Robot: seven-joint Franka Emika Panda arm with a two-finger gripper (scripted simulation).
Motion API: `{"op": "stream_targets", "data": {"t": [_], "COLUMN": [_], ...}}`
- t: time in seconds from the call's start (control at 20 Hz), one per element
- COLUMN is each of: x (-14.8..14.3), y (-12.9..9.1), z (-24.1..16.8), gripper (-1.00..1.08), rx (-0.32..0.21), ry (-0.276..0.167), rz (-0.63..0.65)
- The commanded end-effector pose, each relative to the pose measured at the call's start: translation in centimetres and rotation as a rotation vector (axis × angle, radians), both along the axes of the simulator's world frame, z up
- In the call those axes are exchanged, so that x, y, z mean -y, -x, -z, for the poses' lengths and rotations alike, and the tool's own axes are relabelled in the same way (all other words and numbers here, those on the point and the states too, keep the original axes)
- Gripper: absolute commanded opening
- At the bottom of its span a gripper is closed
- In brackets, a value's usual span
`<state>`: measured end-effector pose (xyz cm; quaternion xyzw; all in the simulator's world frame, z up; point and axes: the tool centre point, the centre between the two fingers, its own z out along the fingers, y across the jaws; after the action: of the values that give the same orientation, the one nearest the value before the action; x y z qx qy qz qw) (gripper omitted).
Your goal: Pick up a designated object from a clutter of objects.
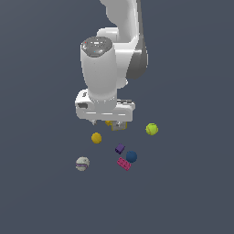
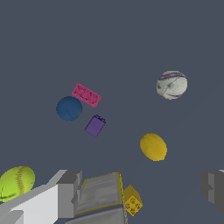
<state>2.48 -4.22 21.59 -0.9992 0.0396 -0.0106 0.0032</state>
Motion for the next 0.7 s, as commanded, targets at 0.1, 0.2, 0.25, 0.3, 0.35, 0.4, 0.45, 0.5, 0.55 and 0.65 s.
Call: {"op": "stream_targets", "data": {"t": [0.1,0.2,0.25,0.3,0.35,0.4,0.45,0.5,0.55,0.65], "x": [2.6,3.5,4.0,4.4,4.8,5.1,5.4,5.7,6.0,6.4], "y": [0.7,1.1,1.3,1.5,1.8,2.0,2.2,2.4,2.6,2.9], "z": [5.2,7.2,8.0,8.8,9.6,10.3,10.9,11.4,11.9,12.7], "gripper": [1.00,1.00,1.00,1.00,1.00,1.00,1.00,1.00,1.00,1.00], "rx": [-0.008,-0.011,-0.012,-0.013,-0.015,-0.016,-0.017,-0.018,-0.018,-0.020], "ry": [-0.004,-0.004,-0.004,-0.003,-0.002,-0.002,-0.001,0.000,0.001,0.002], "rz": [0.050,0.069,0.078,0.086,0.093,0.100,0.107,0.112,0.118,0.126]}}
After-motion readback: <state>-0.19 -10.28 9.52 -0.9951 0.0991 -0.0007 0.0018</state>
